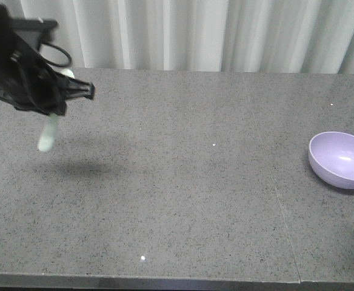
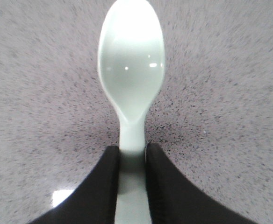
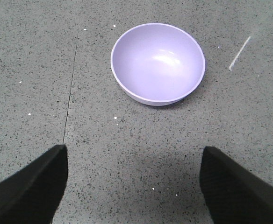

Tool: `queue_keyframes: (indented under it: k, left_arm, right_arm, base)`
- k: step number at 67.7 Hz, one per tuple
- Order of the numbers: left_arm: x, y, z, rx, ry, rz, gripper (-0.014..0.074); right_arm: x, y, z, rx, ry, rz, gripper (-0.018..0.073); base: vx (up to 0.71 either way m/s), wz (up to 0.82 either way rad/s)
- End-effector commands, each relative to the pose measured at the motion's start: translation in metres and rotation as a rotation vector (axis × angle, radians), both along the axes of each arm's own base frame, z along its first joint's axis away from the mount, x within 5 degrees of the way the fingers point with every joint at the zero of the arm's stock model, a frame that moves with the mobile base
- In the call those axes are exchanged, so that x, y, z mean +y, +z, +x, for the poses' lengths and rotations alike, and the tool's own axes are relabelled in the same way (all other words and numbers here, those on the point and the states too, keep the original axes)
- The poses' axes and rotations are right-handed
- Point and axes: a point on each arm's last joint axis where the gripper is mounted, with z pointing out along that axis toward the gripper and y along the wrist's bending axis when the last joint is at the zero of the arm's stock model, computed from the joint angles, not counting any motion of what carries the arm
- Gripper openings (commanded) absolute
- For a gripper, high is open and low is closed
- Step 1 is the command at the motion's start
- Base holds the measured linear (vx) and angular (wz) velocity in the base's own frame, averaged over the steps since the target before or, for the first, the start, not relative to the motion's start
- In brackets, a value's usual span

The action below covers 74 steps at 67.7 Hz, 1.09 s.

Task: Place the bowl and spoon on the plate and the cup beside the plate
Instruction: 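Lower the left gripper onto the green spoon handle, close, and lift, then lower the right gripper to the lavender bowl rim and grasp it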

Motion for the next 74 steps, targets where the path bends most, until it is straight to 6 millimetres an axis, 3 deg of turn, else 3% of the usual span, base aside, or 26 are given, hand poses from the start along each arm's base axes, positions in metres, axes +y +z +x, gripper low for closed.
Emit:
queue_keyframes:
  k: [1, 18, 42, 59, 74]
  left_arm:
    - [0.011, 0.045, -0.027, -0.144, 0.006, -0.019, -0.0008]
    - [0.024, 0.079, -0.064, -0.227, 0.007, -0.04, -0.0006]
    - [0.025, 0.083, -0.069, -0.233, 0.009, -0.042, -0.0006]
    - [0.026, 0.082, -0.07, -0.223, 0.011, -0.039, -0.0006]
    - [0.026, 0.082, -0.07, -0.221, 0.011, -0.039, -0.0006]
  right_arm:
    - [-0.001, 0.015, 0.003, -0.095, 0.008, -0.019, 0.0573]
    - [0.0, 0.015, 0.003, -0.095, 0.008, -0.014, 0.0573]
    - [-0.012, 0.017, 0.009, -0.132, -0.117, -0.068, 0.0573]
    - [-0.035, 0.003, 0.039, -0.093, -0.239, -0.109, 0.0573]
    - [-0.069, -0.027, 0.078, -0.028, -0.32, -0.05, 0.0573]
  base:
    - [0.0, 0.0]
    - [0.0, 0.0]
    - [0.0, 0.0]
    - [0.0, 0.0]
    - [0.0, 0.0]
